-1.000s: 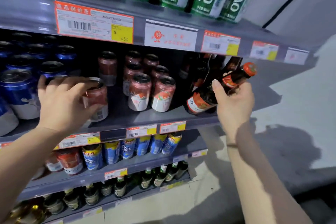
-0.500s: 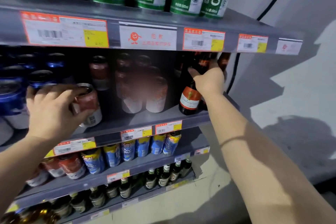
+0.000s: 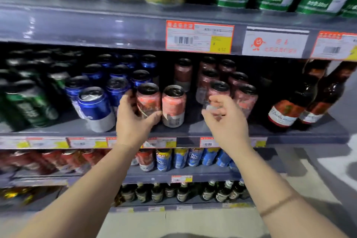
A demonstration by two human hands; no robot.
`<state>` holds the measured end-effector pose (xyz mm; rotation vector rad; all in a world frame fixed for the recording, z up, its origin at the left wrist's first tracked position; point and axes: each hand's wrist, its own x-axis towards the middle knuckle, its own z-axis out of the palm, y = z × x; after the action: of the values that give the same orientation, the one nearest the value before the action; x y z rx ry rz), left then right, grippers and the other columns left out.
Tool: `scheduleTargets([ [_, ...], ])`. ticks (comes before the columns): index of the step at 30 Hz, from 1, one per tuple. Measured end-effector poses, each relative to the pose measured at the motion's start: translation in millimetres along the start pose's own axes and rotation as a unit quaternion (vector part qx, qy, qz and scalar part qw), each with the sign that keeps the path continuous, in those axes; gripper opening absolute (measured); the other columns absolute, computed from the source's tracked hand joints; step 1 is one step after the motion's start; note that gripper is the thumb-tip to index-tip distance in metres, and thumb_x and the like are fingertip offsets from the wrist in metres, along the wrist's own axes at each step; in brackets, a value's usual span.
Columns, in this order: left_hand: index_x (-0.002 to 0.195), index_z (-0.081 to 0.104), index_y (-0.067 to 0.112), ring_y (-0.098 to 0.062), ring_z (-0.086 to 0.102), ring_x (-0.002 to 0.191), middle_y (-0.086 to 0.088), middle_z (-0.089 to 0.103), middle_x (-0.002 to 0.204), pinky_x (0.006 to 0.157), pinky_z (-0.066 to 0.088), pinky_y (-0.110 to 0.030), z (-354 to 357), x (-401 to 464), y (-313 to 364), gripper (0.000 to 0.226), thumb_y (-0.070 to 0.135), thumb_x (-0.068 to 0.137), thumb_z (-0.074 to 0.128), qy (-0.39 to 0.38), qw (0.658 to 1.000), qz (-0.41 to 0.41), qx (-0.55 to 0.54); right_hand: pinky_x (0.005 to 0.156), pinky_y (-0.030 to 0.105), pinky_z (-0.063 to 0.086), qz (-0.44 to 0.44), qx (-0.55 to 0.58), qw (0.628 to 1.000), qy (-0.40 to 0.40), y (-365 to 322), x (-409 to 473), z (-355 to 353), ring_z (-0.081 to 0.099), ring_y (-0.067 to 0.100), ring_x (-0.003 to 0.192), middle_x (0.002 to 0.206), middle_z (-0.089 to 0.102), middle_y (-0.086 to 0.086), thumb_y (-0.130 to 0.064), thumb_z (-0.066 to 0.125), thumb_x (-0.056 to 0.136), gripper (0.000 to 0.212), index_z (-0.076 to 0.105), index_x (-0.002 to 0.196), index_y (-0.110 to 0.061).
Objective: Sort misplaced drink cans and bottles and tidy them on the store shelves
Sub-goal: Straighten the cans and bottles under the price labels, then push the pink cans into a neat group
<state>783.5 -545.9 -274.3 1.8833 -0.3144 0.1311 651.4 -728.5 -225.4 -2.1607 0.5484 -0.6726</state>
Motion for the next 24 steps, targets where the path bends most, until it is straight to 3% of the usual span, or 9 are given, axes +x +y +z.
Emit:
scheduleTargets([
  [3, 0.109, 0.054, 0.025, -0.011, 0.064, 0.094, 0.01, 0.066, 0.1, 0.081, 0.052, -0.033, 1.7, -3.5, -4.3, 0.054, 0.038, 0.067, 0.085, -0.019, 0.996, -0.053, 0.072, 0.084, 0.037, 0.052, 0.075, -0.015, 0.992, -0.104, -9.1, 3.3, 30.8, 0.062, 0.012, 0.098, 0.132, 0.053, -0.008, -0.035, 0.067, 0.087, 0.066, 0.036, 0.144, -0.027],
  [6, 0.103, 0.055, 0.023, -0.01, 0.063, 0.088, 0.013, 0.065, 0.094, 0.08, 0.052, -0.035, 4.2, -0.4, -0.7, 0.047, 0.039, 0.069, 0.084, -0.042, 0.995, -0.057, 0.07, 0.096, 0.038, 0.046, 0.136, -0.051, 0.98, -0.134, 0.0, 7.0, 55.7, 0.056, 0.022, 0.119, 0.145, 0.047, 0.0, -0.043, 0.067, 0.085, 0.083, 0.022, 0.151, -0.023],
  [10, 0.116, 0.056, 0.02, -0.009, 0.058, 0.091, 0.011, 0.06, 0.102, 0.08, 0.045, -0.026, 17.4, 3.3, 2.8, 0.048, 0.03, 0.076, 0.08, -0.075, 0.994, -0.021, 0.082, 0.085, 0.043, 0.052, 0.136, -0.074, 0.985, -0.073, 13.2, 5.2, 64.0, 0.062, 0.023, 0.097, 0.115, 0.063, -0.002, -0.046, 0.067, 0.081, 0.051, 0.045, 0.123, -0.027],
  [14, 0.125, 0.056, 0.02, -0.012, 0.061, 0.088, 0.009, 0.063, 0.104, 0.078, 0.043, -0.025, 36.0, 20.2, 6.9, 0.053, 0.027, 0.078, 0.078, -0.083, 0.994, -0.015, 0.073, 0.081, 0.039, 0.051, 0.128, -0.074, 0.989, 0.001, 21.9, 2.4, 57.3, 0.06, 0.018, 0.088, 0.095, 0.056, -0.011, -0.042, 0.067, 0.086, 0.036, 0.048, 0.112, -0.024],
  [19, 0.131, 0.056, 0.014, -0.017, 0.064, 0.093, -0.001, 0.067, 0.102, 0.066, 0.044, -0.008, 56.9, 37.6, 2.5, 0.046, 0.016, 0.087, 0.068, -0.129, 0.991, -0.023, 0.02, 0.069, 0.019, 0.042, 0.108, -0.007, 0.994, 0.013, 30.4, -1.6, 52.4, 0.057, 0.003, 0.083, 0.089, 0.06, -0.017, -0.032, 0.066, 0.089, 0.015, 0.054, 0.096, -0.025],
  [22, 0.14, 0.046, 0.009, -0.015, 0.06, 0.106, -0.005, 0.063, 0.118, 0.074, 0.041, -0.002, 59.7, 41.4, -1.2, 0.05, 0.001, 0.092, 0.055, -0.172, 0.984, -0.048, 0.0, 0.072, 0.008, 0.041, 0.091, 0.046, 0.992, 0.076, 34.9, -6.6, 39.9, 0.058, 0.001, 0.087, 0.09, 0.061, -0.018, -0.022, 0.067, 0.088, 0.011, 0.058, 0.093, -0.026],
  [24, 0.147, 0.033, 0.007, -0.02, 0.055, 0.118, -0.009, 0.056, 0.131, 0.086, 0.042, -0.012, 57.1, 41.8, -1.2, 0.062, -0.01, 0.089, 0.05, -0.221, 0.972, -0.079, -0.036, 0.076, 0.013, 0.043, 0.094, 0.058, 0.982, 0.156, 42.7, -2.3, 25.6, 0.059, 0.009, 0.09, 0.095, 0.062, -0.01, -0.019, 0.068, 0.087, 0.017, 0.055, 0.094, -0.027],
])
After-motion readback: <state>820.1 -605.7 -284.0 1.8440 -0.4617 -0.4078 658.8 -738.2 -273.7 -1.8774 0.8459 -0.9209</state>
